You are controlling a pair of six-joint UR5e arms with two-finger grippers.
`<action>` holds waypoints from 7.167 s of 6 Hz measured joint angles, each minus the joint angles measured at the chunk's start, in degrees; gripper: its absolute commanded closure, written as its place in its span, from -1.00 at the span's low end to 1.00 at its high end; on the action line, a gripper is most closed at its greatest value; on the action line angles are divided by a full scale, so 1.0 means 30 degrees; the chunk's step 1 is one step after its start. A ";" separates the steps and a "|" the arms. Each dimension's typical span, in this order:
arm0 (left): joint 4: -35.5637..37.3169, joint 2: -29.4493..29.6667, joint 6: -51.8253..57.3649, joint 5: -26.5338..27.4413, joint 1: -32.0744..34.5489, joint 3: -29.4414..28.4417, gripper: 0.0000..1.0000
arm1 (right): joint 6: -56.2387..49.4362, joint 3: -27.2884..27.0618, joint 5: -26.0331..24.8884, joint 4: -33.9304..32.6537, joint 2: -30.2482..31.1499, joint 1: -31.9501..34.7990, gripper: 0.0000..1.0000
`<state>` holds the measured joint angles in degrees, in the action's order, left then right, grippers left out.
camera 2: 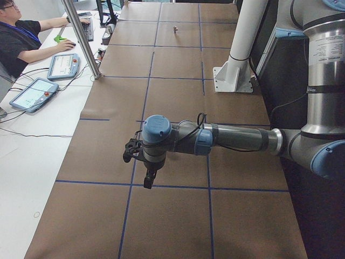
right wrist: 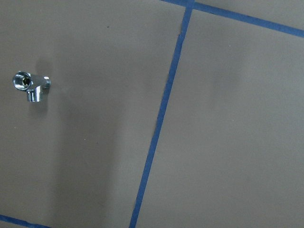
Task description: Assemble PPR valve and pipe with both arms
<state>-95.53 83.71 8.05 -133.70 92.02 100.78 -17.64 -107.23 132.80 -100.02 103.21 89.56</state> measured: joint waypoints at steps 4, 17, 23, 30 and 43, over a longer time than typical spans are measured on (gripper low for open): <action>-0.5109 0.0105 -1.1723 0.1046 -0.7065 0.1091 -0.99 | 0.0031 -0.0045 0.0173 0.0000 0.0023 0.0000 -1.00; -0.6596 0.1084 -1.6171 0.3665 -1.2071 0.0508 0.11 | 0.0081 0.0086 0.0538 0.0000 -0.0008 0.0000 -1.00; -0.5495 0.1361 -1.7414 0.3633 -1.1743 0.1888 1.00 | 0.0059 0.0040 0.0669 0.0001 -0.0007 0.0000 -1.00; 0.4828 1.4987 -2.1922 0.7622 -1.8604 0.1067 0.92 | 0.0078 0.0081 0.0769 0.0001 0.0021 0.0000 -1.00; 0.1218 1.8544 -2.2982 0.9967 -2.1468 -0.3931 -0.97 | 0.0091 0.0350 0.0763 -0.0021 0.0014 -0.0011 -1.00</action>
<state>-91.88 139.34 -60.89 -103.80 27.62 88.99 -17.37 -106.18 135.09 -100.08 103.25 89.53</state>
